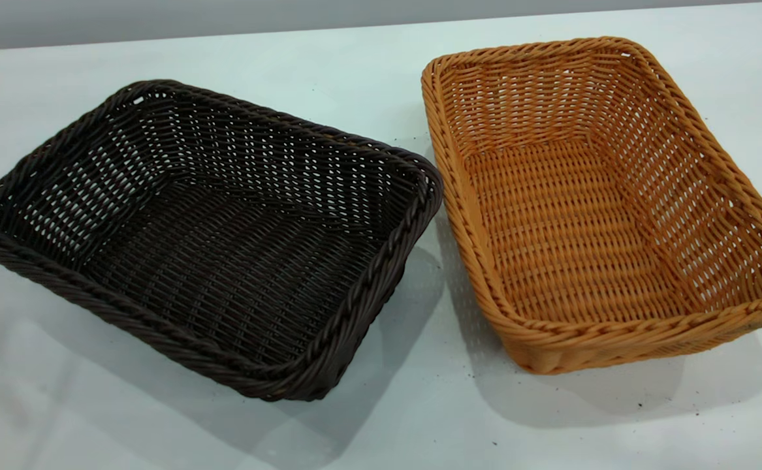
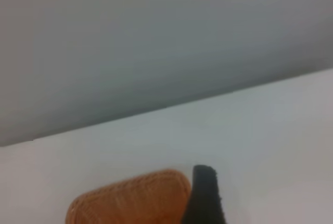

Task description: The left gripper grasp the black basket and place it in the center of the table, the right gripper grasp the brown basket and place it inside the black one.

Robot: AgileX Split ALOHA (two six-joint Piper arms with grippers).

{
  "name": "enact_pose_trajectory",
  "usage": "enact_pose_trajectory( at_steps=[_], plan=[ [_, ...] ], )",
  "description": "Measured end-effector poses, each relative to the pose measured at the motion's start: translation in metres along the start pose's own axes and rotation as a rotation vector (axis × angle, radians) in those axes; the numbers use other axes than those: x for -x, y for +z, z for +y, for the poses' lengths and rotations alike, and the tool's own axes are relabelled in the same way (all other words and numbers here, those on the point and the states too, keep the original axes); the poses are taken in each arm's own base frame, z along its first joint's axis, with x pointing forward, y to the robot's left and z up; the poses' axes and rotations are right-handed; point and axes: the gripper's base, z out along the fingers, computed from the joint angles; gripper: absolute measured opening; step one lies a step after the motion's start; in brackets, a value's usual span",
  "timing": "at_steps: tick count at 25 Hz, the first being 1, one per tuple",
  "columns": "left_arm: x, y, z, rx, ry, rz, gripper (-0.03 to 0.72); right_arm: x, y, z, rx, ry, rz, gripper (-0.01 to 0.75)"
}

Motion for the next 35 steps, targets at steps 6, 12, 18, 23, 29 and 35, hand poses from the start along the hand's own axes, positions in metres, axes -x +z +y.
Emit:
enact_pose_trajectory(
  at_steps=[6,12,18,23,29,35],
  plan=[
    [0.023,0.037,0.0,0.009,0.031,-0.042,0.499,-0.011,0.031,-0.001,0.045,0.11,0.176,0.542],
    [0.044,0.077,-0.011,-0.014,0.203,-0.047,0.499,-0.03,0.06,0.002,0.111,0.241,0.414,0.542],
    [0.039,0.12,-0.039,-0.083,0.483,-0.007,0.499,-0.048,0.081,0.011,0.226,0.439,0.662,0.542],
    [0.015,0.151,-0.056,-0.135,0.663,0.052,0.499,-0.062,0.094,0.02,0.295,0.682,0.903,0.542],
    [0.0,0.171,-0.056,-0.132,0.708,0.061,0.499,-0.077,0.103,0.02,0.205,0.92,1.147,0.542],
    [0.0,0.171,-0.055,-0.131,0.716,0.06,0.499,-0.091,0.111,0.029,0.027,1.06,1.281,0.542]
  ],
)
